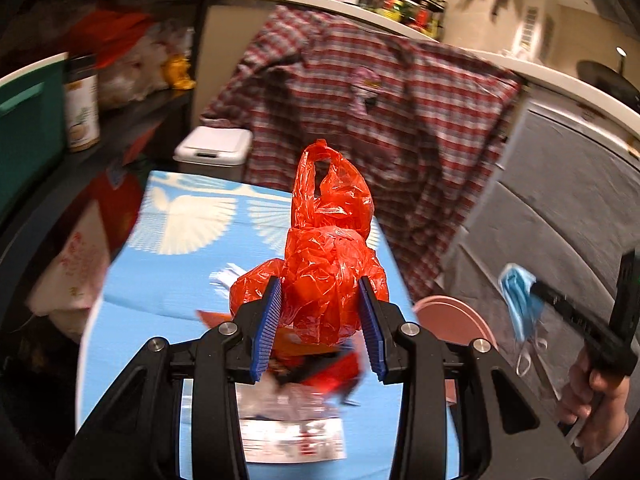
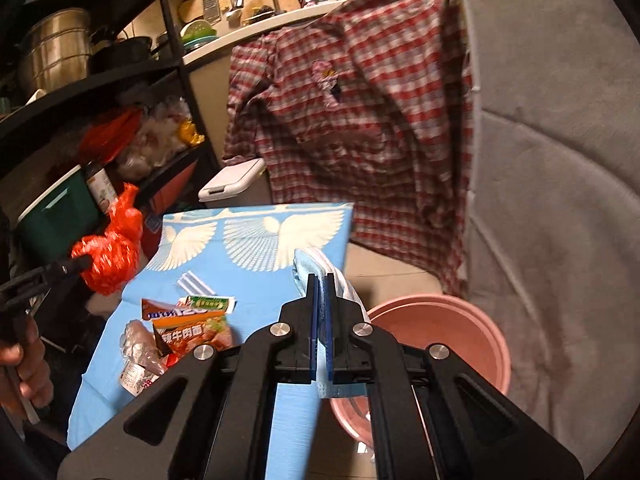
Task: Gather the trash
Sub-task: 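Carry the red bag and blue mask over the pink bucket with both tools, then open both tools to drop the red bag and mask into the bucket, then move both open tools back over the trash on the ironing board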
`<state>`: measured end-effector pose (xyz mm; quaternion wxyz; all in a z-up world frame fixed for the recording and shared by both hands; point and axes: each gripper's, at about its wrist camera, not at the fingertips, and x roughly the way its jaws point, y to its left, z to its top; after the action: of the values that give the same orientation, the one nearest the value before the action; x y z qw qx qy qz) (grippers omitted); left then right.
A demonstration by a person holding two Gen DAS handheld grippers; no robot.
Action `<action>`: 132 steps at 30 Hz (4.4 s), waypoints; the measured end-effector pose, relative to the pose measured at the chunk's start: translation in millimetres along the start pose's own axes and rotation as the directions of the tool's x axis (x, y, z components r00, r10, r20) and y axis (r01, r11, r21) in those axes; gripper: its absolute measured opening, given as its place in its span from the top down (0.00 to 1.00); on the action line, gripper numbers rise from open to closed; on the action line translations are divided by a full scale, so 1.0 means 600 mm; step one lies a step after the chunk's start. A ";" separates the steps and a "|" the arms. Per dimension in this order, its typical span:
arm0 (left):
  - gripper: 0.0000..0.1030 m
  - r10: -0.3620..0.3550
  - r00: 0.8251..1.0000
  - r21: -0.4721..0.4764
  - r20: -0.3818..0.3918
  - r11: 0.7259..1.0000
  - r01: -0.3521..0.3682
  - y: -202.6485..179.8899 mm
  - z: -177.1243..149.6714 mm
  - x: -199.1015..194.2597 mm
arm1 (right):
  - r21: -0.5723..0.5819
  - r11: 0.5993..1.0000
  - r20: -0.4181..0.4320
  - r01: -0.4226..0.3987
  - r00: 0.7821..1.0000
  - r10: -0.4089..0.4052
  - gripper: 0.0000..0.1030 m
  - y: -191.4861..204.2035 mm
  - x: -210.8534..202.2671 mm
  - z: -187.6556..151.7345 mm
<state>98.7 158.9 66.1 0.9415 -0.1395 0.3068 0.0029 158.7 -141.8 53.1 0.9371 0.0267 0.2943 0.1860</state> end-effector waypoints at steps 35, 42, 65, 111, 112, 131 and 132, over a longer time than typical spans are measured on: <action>0.63 -0.137 0.951 0.247 -0.278 0.946 0.209 -0.299 -0.116 0.201 | 0.101 0.973 -0.111 0.206 0.975 -0.195 0.97 -0.167 0.059 -0.070; 0.61 -0.134 0.945 0.260 -0.298 0.941 0.216 -0.318 -0.128 0.220 | 0.092 0.972 -0.125 0.217 0.971 -0.205 0.96 -0.174 0.067 -0.074; 0.55 -0.166 0.967 0.231 -0.195 0.950 0.210 -0.272 -0.081 0.145 | 0.088 0.974 -0.038 0.207 0.978 -0.205 0.62 -0.120 0.013 -0.052; 0.64 0.072 0.985 0.111 -0.154 0.992 -0.056 0.105 -0.078 0.001 | -0.192 0.980 -0.003 -0.046 0.999 0.046 0.77 0.222 0.034 -0.070; 0.64 0.074 0.985 0.109 -0.157 0.992 -0.057 0.109 -0.078 0.004 | -0.204 0.978 -0.005 -0.047 0.999 0.047 0.77 0.227 0.038 -0.072; 0.51 0.040 0.967 0.066 -0.251 0.998 -0.024 0.143 -0.092 0.075 | -0.346 0.930 -0.125 -0.121 0.989 0.082 0.61 0.291 0.144 -0.111; 0.50 0.029 0.964 0.058 -0.263 0.998 -0.014 0.145 -0.094 0.080 | -0.348 0.929 -0.129 -0.122 0.988 0.081 0.61 0.292 0.148 -0.113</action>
<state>97.3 223.7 -27.8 0.8956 -0.1093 0.4310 -0.0139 129.5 49.0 -22.9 0.8975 -0.1383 0.3063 0.2855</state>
